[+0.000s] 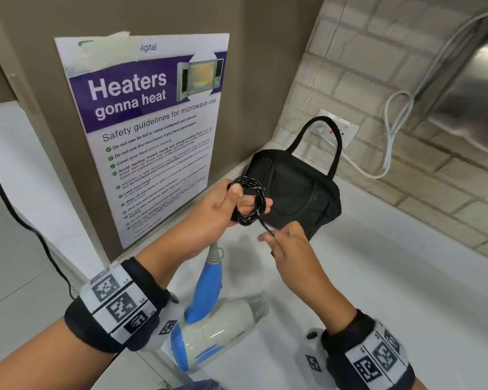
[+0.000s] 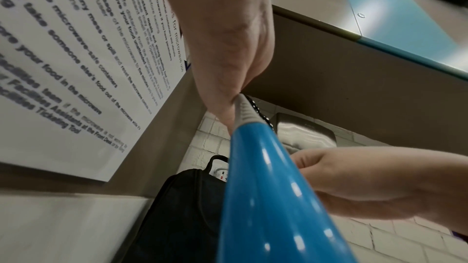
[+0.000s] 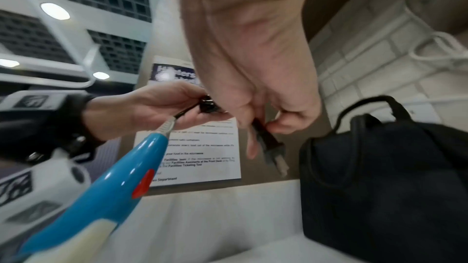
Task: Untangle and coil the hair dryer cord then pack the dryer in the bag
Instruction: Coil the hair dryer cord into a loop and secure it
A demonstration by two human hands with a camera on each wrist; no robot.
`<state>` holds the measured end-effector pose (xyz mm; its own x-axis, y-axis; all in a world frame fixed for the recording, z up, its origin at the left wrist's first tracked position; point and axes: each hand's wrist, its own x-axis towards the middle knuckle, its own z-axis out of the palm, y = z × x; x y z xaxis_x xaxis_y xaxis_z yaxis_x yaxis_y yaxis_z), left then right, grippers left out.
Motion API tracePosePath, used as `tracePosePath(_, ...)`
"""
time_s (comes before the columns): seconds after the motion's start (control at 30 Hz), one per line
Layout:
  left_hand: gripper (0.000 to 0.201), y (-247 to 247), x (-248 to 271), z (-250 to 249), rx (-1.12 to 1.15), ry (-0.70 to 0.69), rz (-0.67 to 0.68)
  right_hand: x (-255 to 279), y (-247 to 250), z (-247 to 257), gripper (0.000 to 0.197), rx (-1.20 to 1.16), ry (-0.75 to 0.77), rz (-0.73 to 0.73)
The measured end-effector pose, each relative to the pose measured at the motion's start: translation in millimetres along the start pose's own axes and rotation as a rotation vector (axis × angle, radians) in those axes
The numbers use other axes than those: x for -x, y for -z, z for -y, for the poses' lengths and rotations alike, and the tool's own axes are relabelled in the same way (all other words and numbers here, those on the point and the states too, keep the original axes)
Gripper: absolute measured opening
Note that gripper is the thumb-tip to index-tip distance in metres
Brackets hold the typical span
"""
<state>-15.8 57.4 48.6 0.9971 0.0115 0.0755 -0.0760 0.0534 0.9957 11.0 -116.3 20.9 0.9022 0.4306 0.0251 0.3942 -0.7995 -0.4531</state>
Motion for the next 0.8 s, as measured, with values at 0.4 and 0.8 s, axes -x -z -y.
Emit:
tracePosePath(0.4, 0.036, -5, 3, -2, -0.184, -0.045, -0.056, -13, -7, 12, 0.028, -1.416, -0.291, -0.060)
tracePosePath(0.8, 0.031, -11, 0, 11, -0.105, -0.038, -0.221, -17, -12, 23, 0.030, -1.747, -0.282, -0.028)
